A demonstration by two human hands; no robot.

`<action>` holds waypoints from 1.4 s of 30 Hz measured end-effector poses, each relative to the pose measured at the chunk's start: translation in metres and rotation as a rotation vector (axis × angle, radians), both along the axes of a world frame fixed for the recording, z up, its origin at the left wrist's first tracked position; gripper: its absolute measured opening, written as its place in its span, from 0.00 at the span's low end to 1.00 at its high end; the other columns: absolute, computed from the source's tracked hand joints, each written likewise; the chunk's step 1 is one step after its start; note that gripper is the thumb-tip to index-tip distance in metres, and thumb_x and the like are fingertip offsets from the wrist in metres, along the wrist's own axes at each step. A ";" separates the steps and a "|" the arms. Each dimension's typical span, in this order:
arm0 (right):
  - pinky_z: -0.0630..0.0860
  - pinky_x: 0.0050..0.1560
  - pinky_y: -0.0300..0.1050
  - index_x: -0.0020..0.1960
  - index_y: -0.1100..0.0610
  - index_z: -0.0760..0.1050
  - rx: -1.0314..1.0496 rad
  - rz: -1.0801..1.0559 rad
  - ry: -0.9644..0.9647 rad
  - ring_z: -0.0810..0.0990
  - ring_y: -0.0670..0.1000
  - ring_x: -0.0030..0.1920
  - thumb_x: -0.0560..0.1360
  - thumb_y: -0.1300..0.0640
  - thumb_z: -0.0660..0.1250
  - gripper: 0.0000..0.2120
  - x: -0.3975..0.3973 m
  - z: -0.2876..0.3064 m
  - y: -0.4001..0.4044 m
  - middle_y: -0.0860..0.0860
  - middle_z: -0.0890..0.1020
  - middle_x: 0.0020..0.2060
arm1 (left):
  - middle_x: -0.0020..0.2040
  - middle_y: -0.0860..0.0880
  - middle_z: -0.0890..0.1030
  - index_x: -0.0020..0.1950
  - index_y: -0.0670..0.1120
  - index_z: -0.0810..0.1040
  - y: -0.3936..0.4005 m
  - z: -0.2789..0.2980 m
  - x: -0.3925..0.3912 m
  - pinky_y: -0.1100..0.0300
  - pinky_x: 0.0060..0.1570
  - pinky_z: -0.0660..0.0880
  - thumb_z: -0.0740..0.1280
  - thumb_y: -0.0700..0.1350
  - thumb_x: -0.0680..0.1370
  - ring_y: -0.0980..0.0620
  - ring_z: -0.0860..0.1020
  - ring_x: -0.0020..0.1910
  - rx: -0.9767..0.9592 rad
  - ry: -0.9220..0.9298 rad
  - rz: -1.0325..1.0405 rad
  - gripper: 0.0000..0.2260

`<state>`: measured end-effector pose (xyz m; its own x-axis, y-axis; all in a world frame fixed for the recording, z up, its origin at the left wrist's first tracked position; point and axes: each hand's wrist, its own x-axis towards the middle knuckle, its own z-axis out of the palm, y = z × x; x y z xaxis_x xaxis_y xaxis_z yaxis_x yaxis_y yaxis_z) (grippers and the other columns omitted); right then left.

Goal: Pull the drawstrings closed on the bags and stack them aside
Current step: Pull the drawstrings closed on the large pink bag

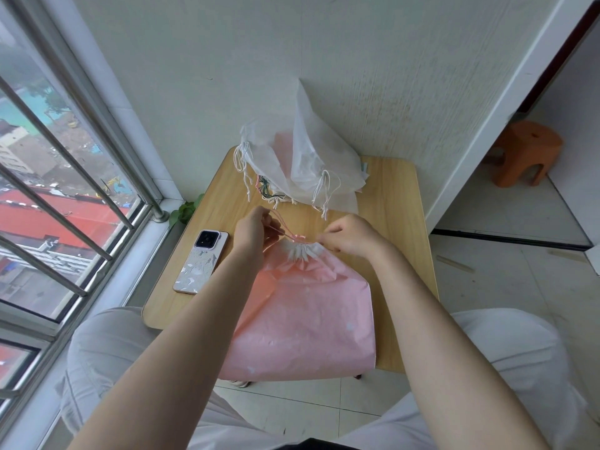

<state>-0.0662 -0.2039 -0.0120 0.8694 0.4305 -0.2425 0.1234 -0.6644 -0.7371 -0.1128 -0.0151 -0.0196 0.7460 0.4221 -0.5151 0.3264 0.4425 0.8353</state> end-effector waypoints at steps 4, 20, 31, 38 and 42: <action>0.73 0.36 0.44 0.40 0.61 0.81 -0.083 0.100 0.078 0.73 0.47 0.33 0.73 0.50 0.71 0.14 0.001 0.003 0.005 0.50 0.76 0.32 | 0.24 0.48 0.70 0.29 0.45 0.66 0.000 -0.001 -0.002 0.59 0.33 0.73 0.60 0.41 0.76 0.47 0.74 0.24 -0.222 -0.113 0.120 0.14; 0.75 0.47 0.41 0.43 0.55 0.83 0.007 -0.020 0.033 0.81 0.47 0.47 0.68 0.50 0.77 0.10 0.002 -0.004 0.002 0.48 0.83 0.42 | 0.28 0.48 0.70 0.37 0.41 0.75 0.000 0.007 -0.009 0.58 0.35 0.70 0.61 0.39 0.77 0.47 0.70 0.28 0.251 -0.077 -0.063 0.10; 0.71 0.40 0.37 0.37 0.51 0.79 -0.043 -0.010 -0.098 0.78 0.47 0.44 0.70 0.59 0.72 0.05 -0.005 -0.007 0.016 0.45 0.80 0.38 | 0.70 0.49 0.71 0.67 0.51 0.75 0.014 0.008 -0.001 0.51 0.67 0.67 0.65 0.41 0.76 0.47 0.69 0.68 1.327 -0.008 -0.699 0.19; 0.74 0.46 0.40 0.43 0.55 0.83 -0.041 -0.014 -0.146 0.79 0.47 0.48 0.71 0.59 0.71 0.03 -0.005 -0.007 0.015 0.47 0.83 0.44 | 0.49 0.52 0.82 0.53 0.50 0.83 0.006 0.007 -0.007 0.59 0.50 0.75 0.70 0.48 0.76 0.51 0.79 0.50 1.300 0.009 -0.910 0.07; 0.74 0.46 0.40 0.41 0.53 0.82 -0.045 -0.023 -0.145 0.79 0.48 0.47 0.71 0.59 0.70 0.03 -0.005 -0.009 0.016 0.46 0.82 0.42 | 0.46 0.49 0.78 0.49 0.46 0.80 0.008 0.009 -0.005 0.54 0.44 0.77 0.69 0.58 0.75 0.48 0.77 0.46 1.457 0.195 -0.882 0.15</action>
